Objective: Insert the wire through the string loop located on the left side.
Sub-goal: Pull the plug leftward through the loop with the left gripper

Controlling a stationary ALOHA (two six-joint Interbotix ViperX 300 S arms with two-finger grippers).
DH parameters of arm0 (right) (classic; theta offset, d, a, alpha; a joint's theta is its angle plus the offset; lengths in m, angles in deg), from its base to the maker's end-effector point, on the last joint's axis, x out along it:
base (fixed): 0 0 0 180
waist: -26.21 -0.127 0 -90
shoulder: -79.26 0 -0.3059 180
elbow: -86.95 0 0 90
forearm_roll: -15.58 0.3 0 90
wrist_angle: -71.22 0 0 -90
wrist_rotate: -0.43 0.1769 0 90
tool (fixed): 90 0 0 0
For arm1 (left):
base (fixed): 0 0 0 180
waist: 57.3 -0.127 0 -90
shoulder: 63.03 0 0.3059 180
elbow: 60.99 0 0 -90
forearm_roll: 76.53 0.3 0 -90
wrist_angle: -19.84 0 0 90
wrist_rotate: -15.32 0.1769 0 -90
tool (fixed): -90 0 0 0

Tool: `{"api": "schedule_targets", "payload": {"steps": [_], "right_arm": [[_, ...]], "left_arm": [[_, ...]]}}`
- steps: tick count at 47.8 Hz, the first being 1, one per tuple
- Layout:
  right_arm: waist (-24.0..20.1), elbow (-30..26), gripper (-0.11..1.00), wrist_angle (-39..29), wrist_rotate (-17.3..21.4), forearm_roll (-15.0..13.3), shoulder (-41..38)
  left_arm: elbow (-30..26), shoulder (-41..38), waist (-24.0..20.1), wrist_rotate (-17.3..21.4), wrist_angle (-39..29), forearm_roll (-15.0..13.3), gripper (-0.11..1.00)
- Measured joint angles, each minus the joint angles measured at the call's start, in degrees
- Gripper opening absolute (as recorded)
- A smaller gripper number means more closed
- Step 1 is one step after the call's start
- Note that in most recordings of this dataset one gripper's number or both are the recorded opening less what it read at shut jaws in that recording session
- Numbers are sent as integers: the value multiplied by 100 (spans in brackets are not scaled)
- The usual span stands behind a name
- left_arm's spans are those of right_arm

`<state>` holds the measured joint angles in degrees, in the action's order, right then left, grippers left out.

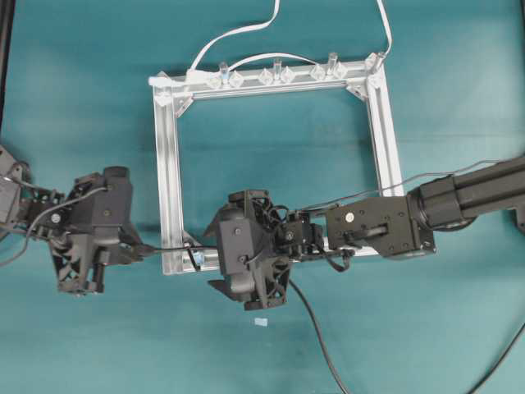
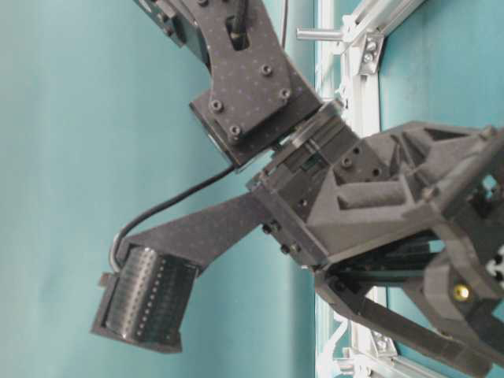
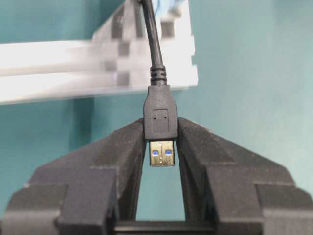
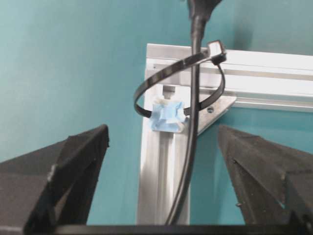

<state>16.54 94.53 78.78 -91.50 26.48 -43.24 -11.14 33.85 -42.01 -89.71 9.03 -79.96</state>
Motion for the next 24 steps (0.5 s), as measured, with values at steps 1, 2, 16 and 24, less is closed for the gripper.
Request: {"api": "schedule_targets", "payload": {"steps": [1, 2, 16, 24], "right_arm": [[0, 0, 91, 0, 0, 0, 0], [0, 0, 91, 0, 0, 0, 0], [0, 0, 91, 0, 0, 0, 0], [0, 0, 91, 0, 0, 0, 0]], "left_arm": [[18, 35, 0, 0, -26, 0, 21], [26, 62, 0, 0, -53, -9, 21], [211, 439, 132, -35, -439, -9, 21], [325, 650, 264, -149, -606, -9, 21]]}}
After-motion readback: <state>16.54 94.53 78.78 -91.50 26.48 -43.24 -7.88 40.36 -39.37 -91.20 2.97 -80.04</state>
